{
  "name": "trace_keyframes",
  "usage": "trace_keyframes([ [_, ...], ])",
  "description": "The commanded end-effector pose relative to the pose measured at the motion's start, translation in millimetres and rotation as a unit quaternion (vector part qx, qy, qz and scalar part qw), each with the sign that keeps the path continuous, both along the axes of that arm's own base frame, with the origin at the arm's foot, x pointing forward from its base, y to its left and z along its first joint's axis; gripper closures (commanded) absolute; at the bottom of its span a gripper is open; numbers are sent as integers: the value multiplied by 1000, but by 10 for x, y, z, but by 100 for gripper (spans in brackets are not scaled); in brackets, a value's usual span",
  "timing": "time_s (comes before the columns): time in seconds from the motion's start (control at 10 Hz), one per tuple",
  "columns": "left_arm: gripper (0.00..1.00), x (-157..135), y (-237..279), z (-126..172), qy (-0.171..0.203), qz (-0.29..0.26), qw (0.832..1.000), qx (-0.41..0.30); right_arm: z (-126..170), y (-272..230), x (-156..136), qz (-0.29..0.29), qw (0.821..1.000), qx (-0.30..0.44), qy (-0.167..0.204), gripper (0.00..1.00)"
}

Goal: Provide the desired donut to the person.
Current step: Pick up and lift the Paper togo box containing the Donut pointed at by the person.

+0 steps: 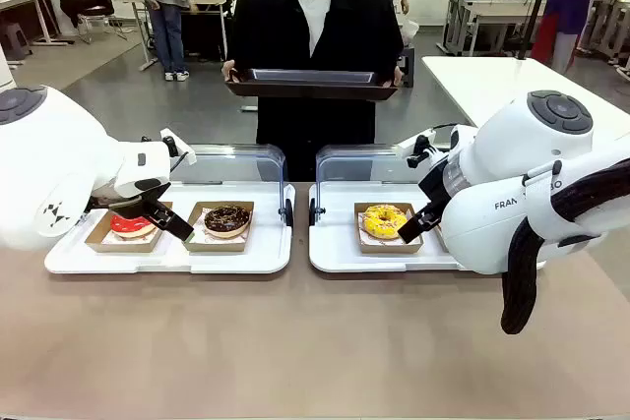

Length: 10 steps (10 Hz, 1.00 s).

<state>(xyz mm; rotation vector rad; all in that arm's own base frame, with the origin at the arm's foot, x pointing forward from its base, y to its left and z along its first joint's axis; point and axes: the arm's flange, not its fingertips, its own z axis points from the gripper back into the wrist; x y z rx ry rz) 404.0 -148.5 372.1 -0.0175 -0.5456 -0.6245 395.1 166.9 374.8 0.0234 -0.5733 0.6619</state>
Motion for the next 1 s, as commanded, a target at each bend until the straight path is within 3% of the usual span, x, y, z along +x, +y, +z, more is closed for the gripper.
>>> trace_keyframes([
  [0.0,0,-1,0,-1,0,0,1000,0,-1,2,-1,0,1000,0,0,0],
  [0.9,0,-1,0,-1,0,0,1000,0,-1,2,-1,0,1000,0,0,0],
])
